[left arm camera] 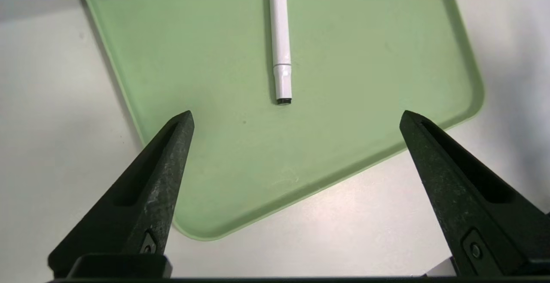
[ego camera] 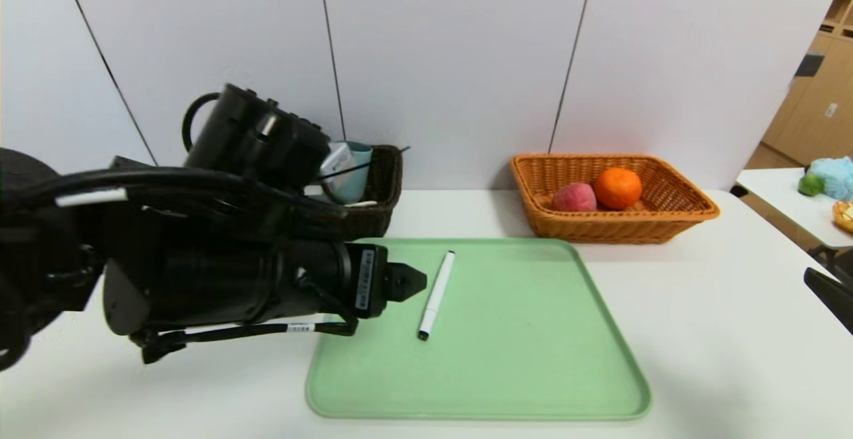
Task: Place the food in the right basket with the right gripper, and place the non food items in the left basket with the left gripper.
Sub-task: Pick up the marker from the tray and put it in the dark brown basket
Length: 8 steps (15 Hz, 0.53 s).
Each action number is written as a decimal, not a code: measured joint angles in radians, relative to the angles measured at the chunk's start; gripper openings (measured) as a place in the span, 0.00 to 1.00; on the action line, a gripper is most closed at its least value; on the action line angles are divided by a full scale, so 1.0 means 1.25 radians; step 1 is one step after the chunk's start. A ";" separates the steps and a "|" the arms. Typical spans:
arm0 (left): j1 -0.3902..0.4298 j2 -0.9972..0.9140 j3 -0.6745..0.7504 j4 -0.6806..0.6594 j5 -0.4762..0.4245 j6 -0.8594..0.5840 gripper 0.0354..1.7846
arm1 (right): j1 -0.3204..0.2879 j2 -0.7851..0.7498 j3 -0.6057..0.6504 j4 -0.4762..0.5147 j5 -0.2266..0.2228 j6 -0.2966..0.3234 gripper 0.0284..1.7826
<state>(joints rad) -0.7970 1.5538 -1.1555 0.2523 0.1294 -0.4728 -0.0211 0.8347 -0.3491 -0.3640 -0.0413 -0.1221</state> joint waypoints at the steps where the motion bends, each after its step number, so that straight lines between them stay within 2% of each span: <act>1: -0.006 0.025 0.001 -0.020 0.015 -0.001 0.94 | 0.000 0.000 0.000 0.000 0.000 -0.002 0.95; 8: -0.023 0.203 -0.001 -0.137 0.065 -0.002 0.94 | 0.000 0.000 -0.002 0.001 0.000 -0.003 0.95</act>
<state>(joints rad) -0.8260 1.8079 -1.1564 0.0809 0.2111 -0.4747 -0.0215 0.8347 -0.3511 -0.3632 -0.0409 -0.1255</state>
